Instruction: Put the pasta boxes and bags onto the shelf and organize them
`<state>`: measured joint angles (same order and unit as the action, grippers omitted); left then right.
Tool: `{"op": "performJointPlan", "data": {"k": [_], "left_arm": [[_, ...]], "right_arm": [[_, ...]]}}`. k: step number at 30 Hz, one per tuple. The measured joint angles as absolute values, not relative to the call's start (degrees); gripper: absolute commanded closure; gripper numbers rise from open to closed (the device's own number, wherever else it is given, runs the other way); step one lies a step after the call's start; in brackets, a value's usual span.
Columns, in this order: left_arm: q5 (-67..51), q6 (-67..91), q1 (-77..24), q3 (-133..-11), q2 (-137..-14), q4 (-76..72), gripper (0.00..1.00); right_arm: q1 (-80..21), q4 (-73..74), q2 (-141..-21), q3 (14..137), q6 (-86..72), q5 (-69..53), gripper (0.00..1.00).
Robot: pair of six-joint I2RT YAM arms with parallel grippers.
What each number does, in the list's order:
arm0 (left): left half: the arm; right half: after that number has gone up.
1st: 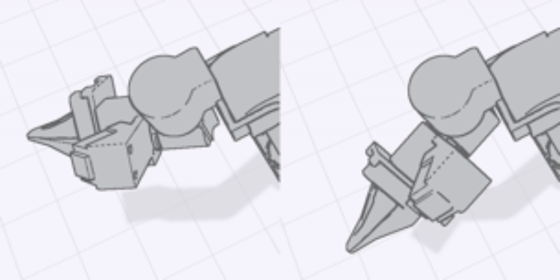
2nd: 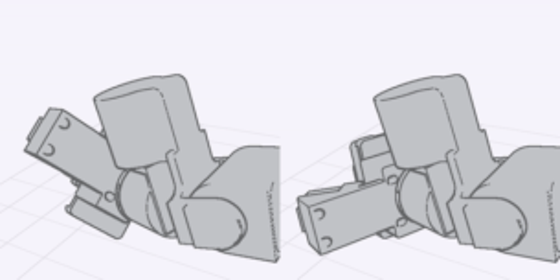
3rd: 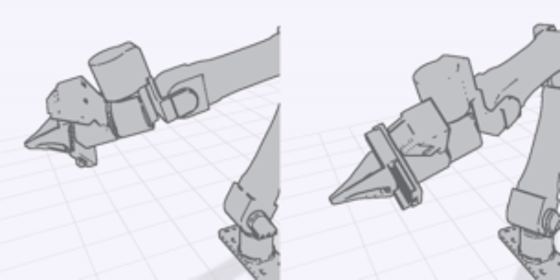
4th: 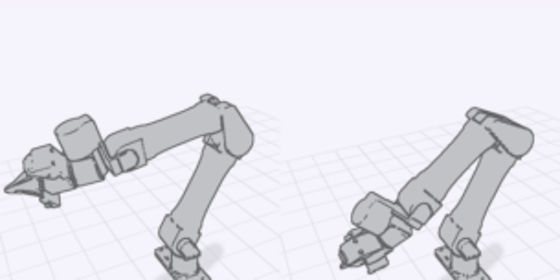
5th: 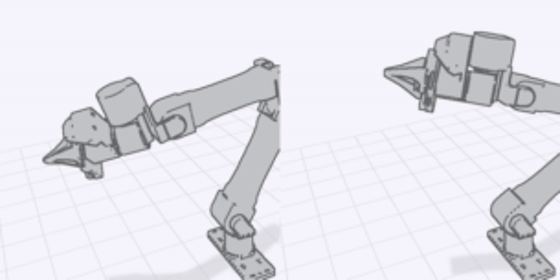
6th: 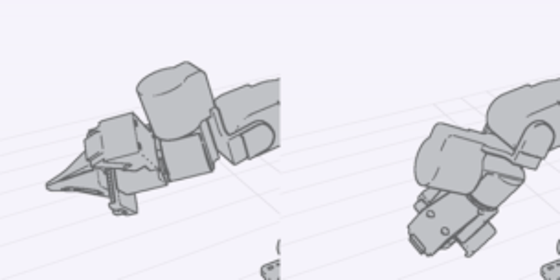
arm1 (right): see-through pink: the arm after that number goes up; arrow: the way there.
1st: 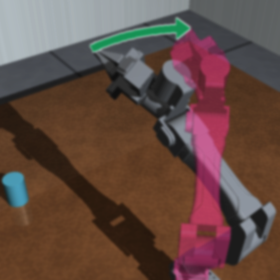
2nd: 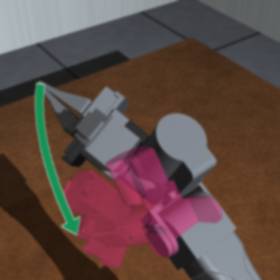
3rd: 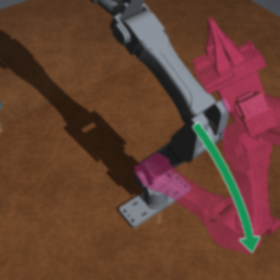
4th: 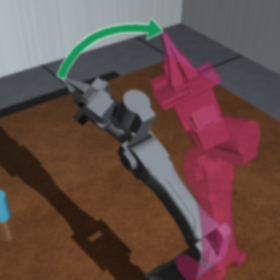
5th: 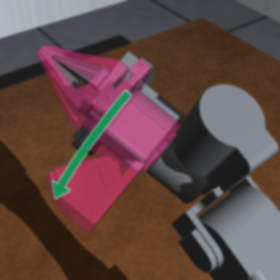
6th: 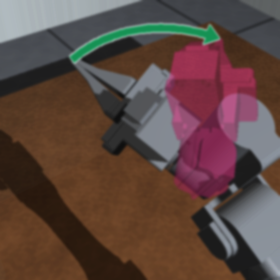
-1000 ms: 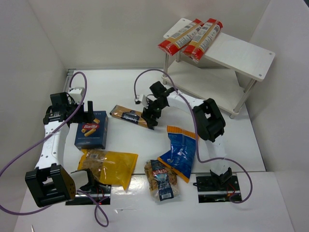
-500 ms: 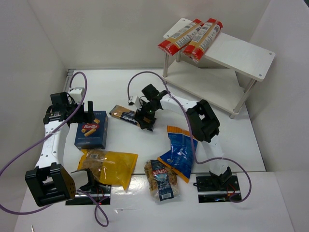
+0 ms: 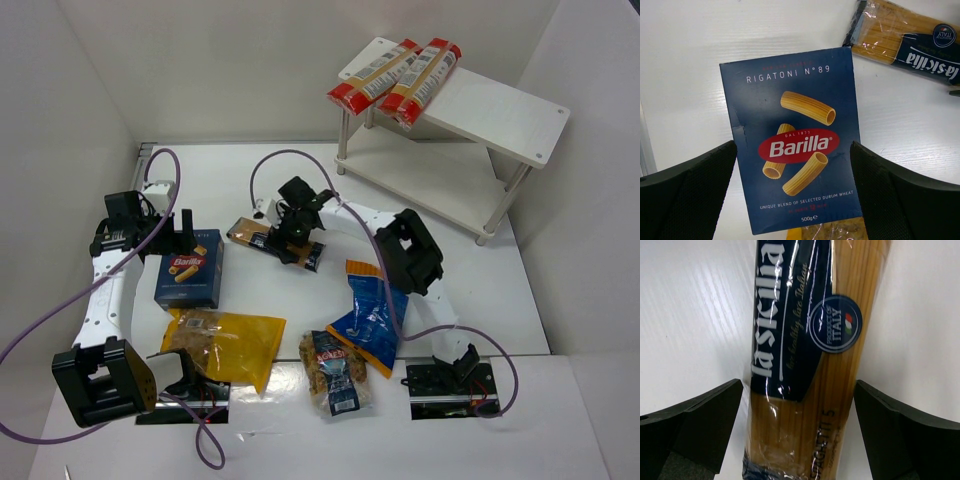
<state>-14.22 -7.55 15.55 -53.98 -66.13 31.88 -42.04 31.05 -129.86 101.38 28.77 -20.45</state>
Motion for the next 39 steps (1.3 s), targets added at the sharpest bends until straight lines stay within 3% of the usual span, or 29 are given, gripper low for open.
{"op": "performJointPlan", "data": {"k": [3,5,6,7,8,17,39], "left_arm": [[-14.22,-7.53,15.55,-53.98,-66.11,31.92,0.01],[-14.22,-7.53,15.55,-53.98,-66.11,31.94,0.01],[-14.22,-7.53,15.55,-53.98,-66.11,31.94,0.01],[-14.20,-7.53,15.55,-53.98,-66.11,31.94,0.01],[-14.20,-7.53,15.55,-53.98,-66.11,31.94,0.01],[-14.15,-7.46,15.55,-53.98,-65.34,32.01,0.01],[-13.72,-7.40,15.55,-53.98,-63.18,32.10,0.01]], "right_arm": [[-43.42,30.85,-130.37,102.02,28.77,-17.82,0.00],[-44.49,30.85,-130.39,102.00,28.86,-15.49,0.10],[-45.06,30.87,-130.39,102.00,28.75,-14.70,0.20],[-45.50,30.98,-130.39,102.02,28.73,-14.15,0.74],[-45.82,31.24,-130.41,102.10,28.69,-13.93,1.00],[-45.98,33.01,-129.47,103.07,28.03,-14.04,1.00],[-39.29,37.34,-105.71,92.58,16.40,-12.95,1.00]]}}
